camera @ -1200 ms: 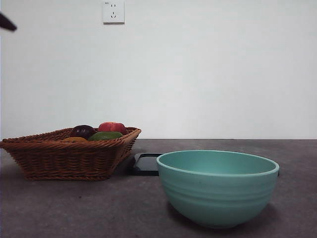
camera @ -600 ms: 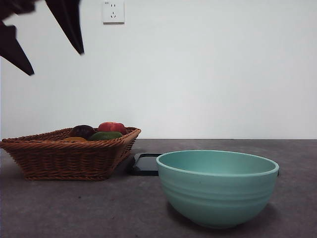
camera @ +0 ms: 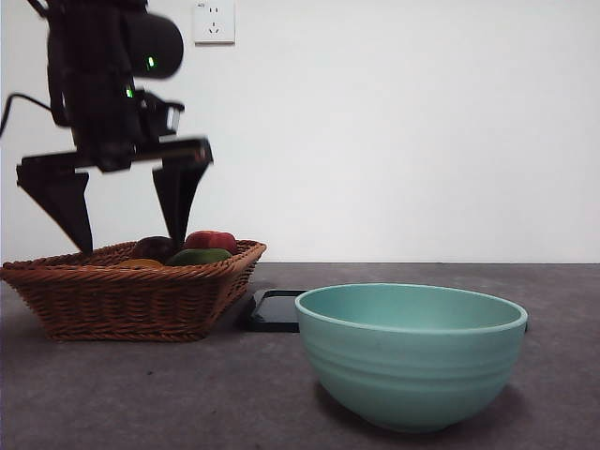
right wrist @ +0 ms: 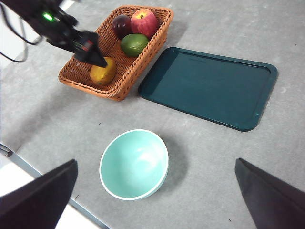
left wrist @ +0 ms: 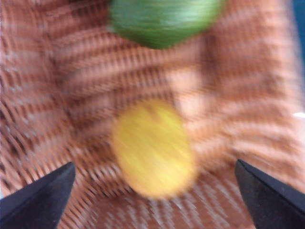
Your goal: Pick up the wifruite, put it on the bowl, pick up the plate, put it on desk
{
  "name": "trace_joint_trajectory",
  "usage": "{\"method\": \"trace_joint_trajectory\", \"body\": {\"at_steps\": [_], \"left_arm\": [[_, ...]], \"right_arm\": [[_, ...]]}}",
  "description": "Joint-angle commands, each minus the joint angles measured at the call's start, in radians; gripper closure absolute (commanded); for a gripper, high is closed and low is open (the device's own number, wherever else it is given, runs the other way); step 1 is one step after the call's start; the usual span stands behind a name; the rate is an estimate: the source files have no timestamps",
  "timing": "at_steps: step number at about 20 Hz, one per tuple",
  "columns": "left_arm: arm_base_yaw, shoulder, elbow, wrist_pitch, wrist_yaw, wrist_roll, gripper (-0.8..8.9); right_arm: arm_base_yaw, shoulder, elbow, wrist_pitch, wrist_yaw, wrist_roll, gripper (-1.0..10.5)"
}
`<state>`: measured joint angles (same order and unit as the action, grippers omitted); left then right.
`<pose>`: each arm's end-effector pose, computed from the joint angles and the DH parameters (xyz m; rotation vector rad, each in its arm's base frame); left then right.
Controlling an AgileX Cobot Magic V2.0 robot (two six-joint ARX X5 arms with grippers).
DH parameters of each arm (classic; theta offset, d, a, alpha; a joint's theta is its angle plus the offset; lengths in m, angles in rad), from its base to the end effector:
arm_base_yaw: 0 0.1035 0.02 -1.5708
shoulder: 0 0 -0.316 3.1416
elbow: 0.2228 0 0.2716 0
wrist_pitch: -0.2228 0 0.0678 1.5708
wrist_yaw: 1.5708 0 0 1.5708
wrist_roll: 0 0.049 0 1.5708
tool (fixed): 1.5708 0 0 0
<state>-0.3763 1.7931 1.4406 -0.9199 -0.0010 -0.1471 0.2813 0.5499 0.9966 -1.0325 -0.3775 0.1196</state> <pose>0.3658 -0.1445 0.2650 0.1140 1.2738 -0.2293 0.0507 0.0335 0.3745 0.1406 0.6333 0.6034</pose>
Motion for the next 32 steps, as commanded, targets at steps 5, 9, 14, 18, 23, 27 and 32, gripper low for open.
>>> {"method": "trace_joint_trajectory", "body": {"at_steps": [5, 9, 14, 18, 23, 27, 32], "left_arm": [[-0.003, 0.114, 0.025, 0.053, -0.018, 0.000, 2.28], [-0.003, 0.128, 0.025, 0.077, -0.018, 0.000, 2.29], [-0.003, 0.162, 0.025, 0.062, -0.017, -0.004, 2.76], [-0.004, 0.164, 0.025, 0.067, -0.017, -0.004, 4.65], [-0.003, 0.159, 0.054, 0.006, -0.018, 0.010, 5.49], [-0.004, 0.107, 0.085, -0.053, 0.004, 0.021, 5.49], [-0.039, -0.023, 0.085, -0.098, 0.097, 0.025, 5.48]], "right_arm": [[0.004, 0.002, 0.019, 0.006, 0.002, -0.008, 2.8], [0.004, 0.002, 0.019, 0.007, 0.002, -0.008, 2.8], [0.004, 0.002, 0.019, 0.006, 0.011, -0.008, 2.8], [0.004, 0.002, 0.019, 0.007, 0.012, -0.008, 2.8], [0.004, 0.002, 0.019, 0.006, 0.012, -0.008, 2.8], [0.004, 0.002, 0.019, 0.006, 0.045, -0.008, 2.8], [0.004, 0.002, 0.021, 0.005, 0.045, 0.007, 2.8]]}}
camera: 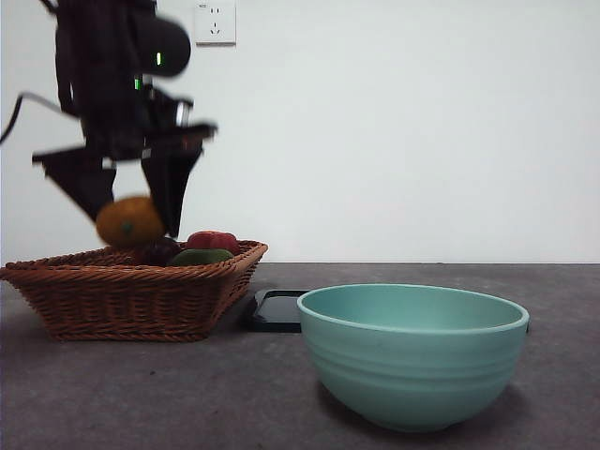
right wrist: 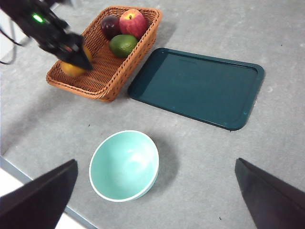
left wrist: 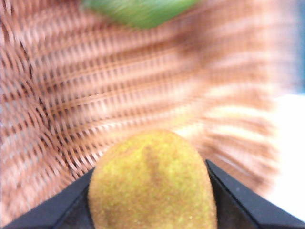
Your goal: Pick up the wifruite, put it on the bowl, pick up the plate, put it on desk
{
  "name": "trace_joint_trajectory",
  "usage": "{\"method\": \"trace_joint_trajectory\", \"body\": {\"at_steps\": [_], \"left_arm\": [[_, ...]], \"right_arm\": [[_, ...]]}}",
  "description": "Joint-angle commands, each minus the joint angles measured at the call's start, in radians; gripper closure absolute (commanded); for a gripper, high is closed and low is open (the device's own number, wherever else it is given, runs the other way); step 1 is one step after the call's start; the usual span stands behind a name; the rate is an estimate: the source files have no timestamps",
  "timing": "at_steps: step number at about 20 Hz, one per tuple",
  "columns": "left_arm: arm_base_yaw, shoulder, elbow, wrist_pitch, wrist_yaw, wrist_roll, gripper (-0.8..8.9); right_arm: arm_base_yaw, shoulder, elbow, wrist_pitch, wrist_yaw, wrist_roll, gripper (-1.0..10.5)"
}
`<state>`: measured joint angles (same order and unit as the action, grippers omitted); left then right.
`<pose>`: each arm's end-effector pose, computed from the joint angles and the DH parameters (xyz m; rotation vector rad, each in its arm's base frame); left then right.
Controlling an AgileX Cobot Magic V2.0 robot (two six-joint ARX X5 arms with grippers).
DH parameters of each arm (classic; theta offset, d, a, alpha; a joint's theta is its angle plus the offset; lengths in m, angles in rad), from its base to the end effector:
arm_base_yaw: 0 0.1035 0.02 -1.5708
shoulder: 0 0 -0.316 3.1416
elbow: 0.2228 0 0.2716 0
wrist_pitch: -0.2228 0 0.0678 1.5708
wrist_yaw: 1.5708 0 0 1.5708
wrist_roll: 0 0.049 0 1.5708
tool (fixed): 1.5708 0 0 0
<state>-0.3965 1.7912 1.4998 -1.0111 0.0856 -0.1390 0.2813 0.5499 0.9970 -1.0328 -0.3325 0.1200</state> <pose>0.3590 -0.1549 0.2808 0.0865 1.3210 -0.3198 0.0518 0.0316 0.3742 0.1281 0.6297 0.5596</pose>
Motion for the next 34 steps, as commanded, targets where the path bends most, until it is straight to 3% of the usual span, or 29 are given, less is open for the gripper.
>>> {"method": "trace_joint_trajectory", "body": {"at_steps": [1, 8, 17, 22, 27, 34], "left_arm": [[-0.034, -0.053, 0.026, -0.017, 0.012, 0.017, 5.48], [-0.193, -0.192, 0.026, -0.102, 0.013, 0.012, 5.47], [-0.482, -0.196, 0.024, -0.111, 0.012, -0.133, 5.47], [-0.609, -0.194, 0.024, -0.016, 0.010, -0.237, 5.47], [-0.677, -0.137, 0.024, 0.042, -0.099, -0.296, 5.48], [-0.678, 0.042, 0.024, 0.135, -0.105, -0.321, 5.47]], "right_arm": [[0.004, 0.002, 0.026, -0.003, 0.000, 0.012, 2.8], [0.004, -0.008, 0.116, -0.179, -0.003, 0.014, 2.8], [0.004, -0.174, 0.122, -0.251, 0.000, 0.011, 2.8], [0.004, -0.188, 0.122, -0.254, -0.009, 0.033, 2.8], [0.004, -0.188, 0.122, -0.262, -0.009, 0.042, 2.8], [0.004, -0.188, 0.122, -0.262, -0.008, 0.045, 2.8]]}}
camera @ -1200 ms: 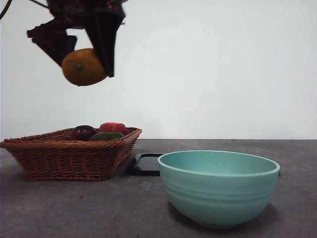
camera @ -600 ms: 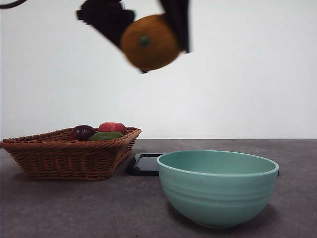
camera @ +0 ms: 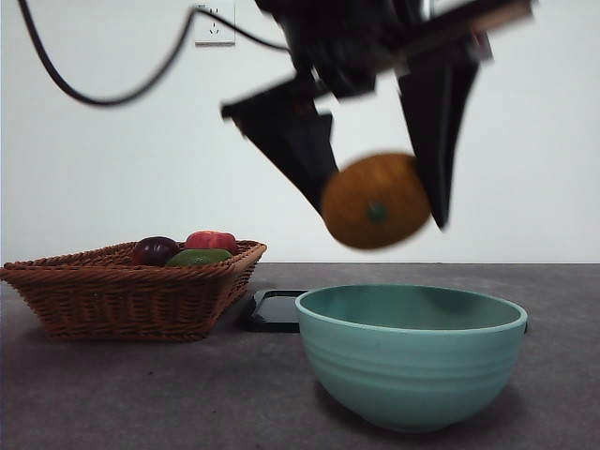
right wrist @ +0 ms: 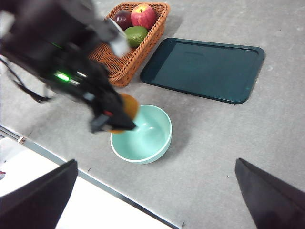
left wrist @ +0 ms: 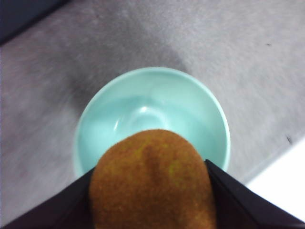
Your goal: Pick up the wifruite, put it on the bowl, pick up the plate, put it on desk
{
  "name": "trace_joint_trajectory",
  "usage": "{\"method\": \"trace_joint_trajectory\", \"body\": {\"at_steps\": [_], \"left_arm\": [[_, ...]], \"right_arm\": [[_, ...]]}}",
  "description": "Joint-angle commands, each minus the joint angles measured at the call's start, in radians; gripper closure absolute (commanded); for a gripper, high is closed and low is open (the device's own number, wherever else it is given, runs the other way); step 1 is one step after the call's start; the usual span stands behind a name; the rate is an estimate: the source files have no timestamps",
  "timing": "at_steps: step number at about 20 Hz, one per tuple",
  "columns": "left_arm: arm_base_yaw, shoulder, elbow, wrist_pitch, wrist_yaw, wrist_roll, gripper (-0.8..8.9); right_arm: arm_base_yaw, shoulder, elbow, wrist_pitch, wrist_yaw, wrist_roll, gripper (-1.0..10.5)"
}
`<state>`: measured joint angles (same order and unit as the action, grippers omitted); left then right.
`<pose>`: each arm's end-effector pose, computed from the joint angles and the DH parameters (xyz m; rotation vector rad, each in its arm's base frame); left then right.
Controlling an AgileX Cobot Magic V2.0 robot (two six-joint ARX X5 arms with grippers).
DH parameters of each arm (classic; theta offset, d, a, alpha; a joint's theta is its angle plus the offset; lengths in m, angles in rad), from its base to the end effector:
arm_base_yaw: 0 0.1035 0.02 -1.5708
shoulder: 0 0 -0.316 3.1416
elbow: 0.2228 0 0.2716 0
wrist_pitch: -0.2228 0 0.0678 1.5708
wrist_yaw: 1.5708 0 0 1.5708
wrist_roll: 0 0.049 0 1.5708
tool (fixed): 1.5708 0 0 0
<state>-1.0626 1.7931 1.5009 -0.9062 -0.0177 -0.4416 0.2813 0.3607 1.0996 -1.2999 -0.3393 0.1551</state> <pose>0.1969 -0.3517 0.2841 0.2747 1.2232 -0.6443 -0.0273 0.0091 0.3771 0.1626 0.6155 0.5587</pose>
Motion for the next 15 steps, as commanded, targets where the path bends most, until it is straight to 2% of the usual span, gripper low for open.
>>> {"method": "trace_joint_trajectory", "body": {"at_steps": [1, 15], "left_arm": [[-0.012, 0.062, 0.023, 0.047, -0.002, -0.020, 5.47], [-0.012, 0.237, 0.023, 0.064, 0.000, -0.017, 5.47]], "right_arm": [[0.004, 0.001, 0.019, 0.005, -0.001, 0.010, 2.8], [0.004, 0.001, 0.019, 0.006, 0.000, 0.009, 2.8]]}}
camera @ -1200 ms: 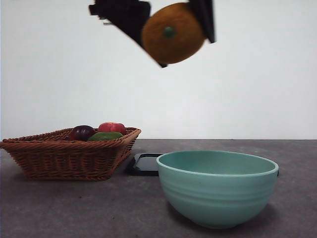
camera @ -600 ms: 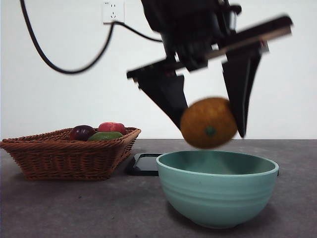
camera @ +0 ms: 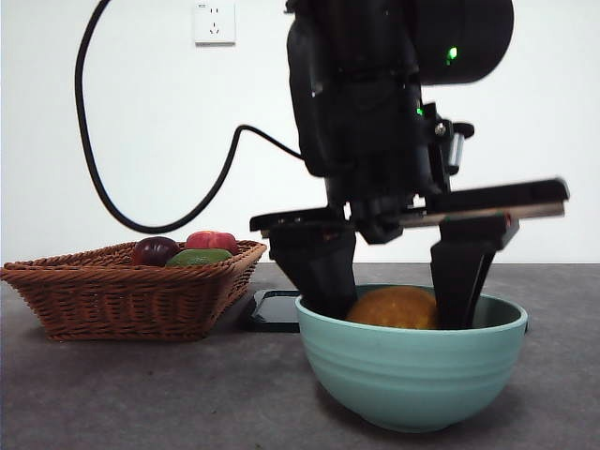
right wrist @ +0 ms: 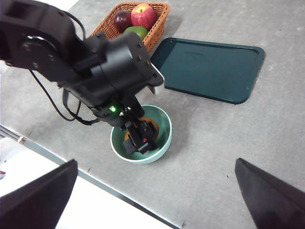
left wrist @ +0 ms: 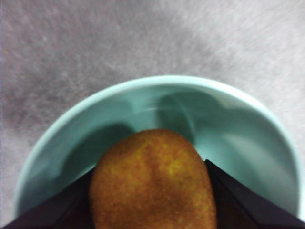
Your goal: Pick up the wifruite, put it on the bowl, pick up the plate, put it on desk
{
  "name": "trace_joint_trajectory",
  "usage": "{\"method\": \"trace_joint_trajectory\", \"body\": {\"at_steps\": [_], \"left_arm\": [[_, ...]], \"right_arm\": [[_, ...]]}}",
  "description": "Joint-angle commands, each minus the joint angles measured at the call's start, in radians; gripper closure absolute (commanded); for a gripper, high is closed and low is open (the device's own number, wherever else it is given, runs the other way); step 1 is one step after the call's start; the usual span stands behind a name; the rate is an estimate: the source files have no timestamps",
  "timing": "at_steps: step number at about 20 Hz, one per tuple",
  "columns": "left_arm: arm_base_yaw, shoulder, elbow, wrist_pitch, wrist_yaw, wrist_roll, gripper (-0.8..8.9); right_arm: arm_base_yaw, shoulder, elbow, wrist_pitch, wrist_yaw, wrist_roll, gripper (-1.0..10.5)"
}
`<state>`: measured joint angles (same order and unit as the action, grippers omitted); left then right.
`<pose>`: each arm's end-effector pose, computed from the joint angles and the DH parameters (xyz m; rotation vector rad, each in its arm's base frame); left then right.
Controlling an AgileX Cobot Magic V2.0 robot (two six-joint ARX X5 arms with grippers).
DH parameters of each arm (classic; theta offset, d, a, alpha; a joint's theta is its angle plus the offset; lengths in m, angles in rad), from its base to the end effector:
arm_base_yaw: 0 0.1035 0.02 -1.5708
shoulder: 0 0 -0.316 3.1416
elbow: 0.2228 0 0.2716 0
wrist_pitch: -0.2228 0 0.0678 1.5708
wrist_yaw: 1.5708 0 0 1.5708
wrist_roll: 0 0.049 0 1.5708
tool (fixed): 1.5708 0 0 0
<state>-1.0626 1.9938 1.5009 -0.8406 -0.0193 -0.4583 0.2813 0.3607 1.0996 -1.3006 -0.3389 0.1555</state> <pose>0.2144 -0.3830 0.2057 0.3414 1.3297 -0.5733 -0.0274 0.0090 0.3771 0.1629 0.6162 0.5581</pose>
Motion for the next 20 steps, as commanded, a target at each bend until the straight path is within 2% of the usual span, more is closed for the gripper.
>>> {"method": "trace_joint_trajectory", "body": {"at_steps": [1, 11, 14, 16, 20], "left_arm": [[-0.012, 0.038, 0.023, 0.000, 0.001, 0.003, 5.47], [-0.011, 0.037, 0.032, 0.004, 0.001, 0.010, 5.16], [-0.014, 0.031, 0.048, -0.005, 0.000, 0.031, 2.86], [-0.016, 0.016, 0.056, -0.009, 0.000, 0.032, 2.51], [-0.018, -0.062, 0.063, -0.010, 0.000, 0.048, 2.51]], "right_arm": [[0.004, 0.001, 0.019, 0.006, -0.001, 0.008, 2.8], [0.004, 0.001, 0.019, 0.006, -0.001, 0.001, 2.8], [0.004, 0.001, 0.019, 0.006, -0.001, 0.001, 2.8], [0.004, 0.001, 0.019, 0.006, -0.001, 0.001, 2.8], [0.004, 0.001, 0.019, 0.006, -0.001, 0.001, 2.8]]}}
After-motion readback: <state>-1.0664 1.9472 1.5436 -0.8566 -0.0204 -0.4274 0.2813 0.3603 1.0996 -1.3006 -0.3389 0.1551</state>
